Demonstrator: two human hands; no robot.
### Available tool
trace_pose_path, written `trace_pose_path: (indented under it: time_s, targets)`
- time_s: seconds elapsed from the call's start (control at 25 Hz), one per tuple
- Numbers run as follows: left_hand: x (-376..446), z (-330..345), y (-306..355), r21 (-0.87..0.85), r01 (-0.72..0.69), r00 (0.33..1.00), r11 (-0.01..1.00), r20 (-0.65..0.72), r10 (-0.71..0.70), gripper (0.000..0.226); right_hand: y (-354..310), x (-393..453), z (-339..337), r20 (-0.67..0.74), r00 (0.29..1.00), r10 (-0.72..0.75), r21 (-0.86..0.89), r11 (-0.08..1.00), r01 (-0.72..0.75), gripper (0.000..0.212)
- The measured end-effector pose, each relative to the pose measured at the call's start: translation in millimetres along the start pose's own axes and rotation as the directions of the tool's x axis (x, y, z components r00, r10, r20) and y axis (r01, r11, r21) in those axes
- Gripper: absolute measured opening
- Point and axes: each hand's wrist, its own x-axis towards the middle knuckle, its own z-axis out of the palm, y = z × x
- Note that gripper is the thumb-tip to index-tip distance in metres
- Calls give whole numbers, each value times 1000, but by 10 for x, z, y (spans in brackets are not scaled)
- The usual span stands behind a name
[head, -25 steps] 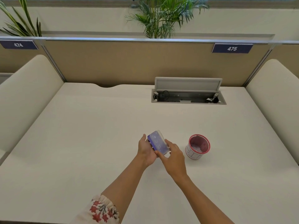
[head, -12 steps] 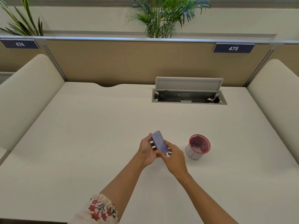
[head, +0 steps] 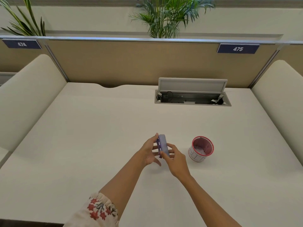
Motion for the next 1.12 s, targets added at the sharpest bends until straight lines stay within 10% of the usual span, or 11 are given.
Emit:
trace_pose_path:
  time_s: [0.32,0.56,1.12]
  targets:
    - [13,-81,-53,-85,-164,986,983,-32,162,25,35,121,-125,247,965,92,512,832,-211,26]
    - [-20,-159,-37,-106,-155,985,982,62,162,33,20,112,-186,356,910,214,786,457,-415,30]
    - [-49,-98,33,-72,-309,941,948,118,316,26,2,125,-244,360,920,154,716,587,-378,31]
